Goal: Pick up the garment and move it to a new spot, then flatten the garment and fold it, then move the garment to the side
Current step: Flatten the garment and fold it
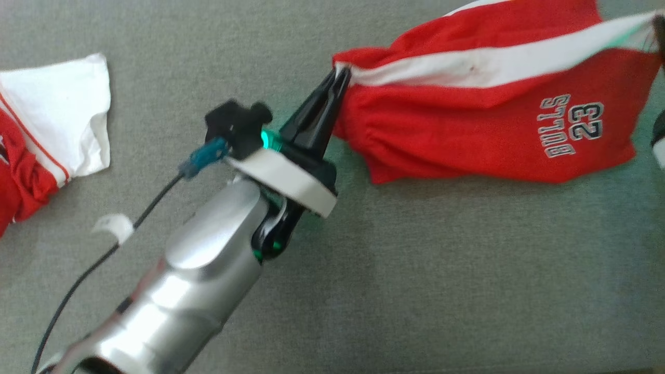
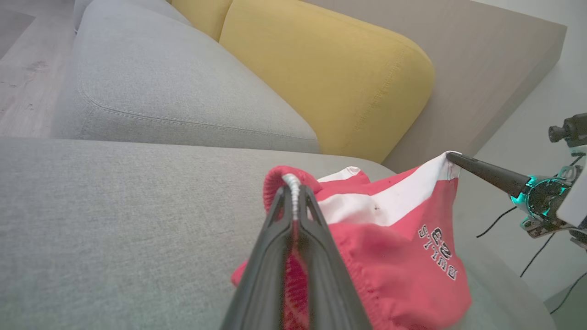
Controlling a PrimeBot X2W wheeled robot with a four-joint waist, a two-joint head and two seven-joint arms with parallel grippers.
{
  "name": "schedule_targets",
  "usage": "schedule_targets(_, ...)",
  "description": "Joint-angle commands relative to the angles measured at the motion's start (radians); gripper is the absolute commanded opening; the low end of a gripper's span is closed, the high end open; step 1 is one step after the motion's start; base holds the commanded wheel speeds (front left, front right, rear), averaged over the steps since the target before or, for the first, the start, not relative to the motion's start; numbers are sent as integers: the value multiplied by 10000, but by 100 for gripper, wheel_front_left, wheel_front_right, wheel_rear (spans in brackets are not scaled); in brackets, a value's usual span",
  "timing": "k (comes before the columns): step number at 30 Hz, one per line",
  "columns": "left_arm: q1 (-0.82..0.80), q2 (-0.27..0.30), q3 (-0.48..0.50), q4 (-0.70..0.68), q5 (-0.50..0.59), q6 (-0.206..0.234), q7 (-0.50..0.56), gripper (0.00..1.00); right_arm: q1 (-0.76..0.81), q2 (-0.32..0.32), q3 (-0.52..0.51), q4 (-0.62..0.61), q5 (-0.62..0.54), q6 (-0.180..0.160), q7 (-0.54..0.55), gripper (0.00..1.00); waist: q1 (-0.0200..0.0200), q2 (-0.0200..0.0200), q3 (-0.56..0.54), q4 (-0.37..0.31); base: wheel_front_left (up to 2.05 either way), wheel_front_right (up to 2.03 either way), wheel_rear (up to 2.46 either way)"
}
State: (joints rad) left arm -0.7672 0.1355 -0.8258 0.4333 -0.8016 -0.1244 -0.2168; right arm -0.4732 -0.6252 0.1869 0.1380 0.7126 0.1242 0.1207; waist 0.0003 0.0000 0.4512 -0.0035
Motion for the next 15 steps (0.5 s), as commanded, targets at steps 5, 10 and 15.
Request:
schedule_targets(5,-1062,-117,58,591,115,-58,-133,0,-1237,-591,766,838,-98,65,-239,0,-3,0,490,191,0,0,0)
schedule_targets(10,-1493,-245,83,1054,229,-60,-322,0,-2314,-475,1264,1953,23,65,-673,0,-3,0,727,257,0,0,0)
schedule_targets(15,-1653,-326,264,1237,463,-61,-423,0,-3109,-358,1730,2882,28,65,-1166,0,-3,0,846,329,0,0,0)
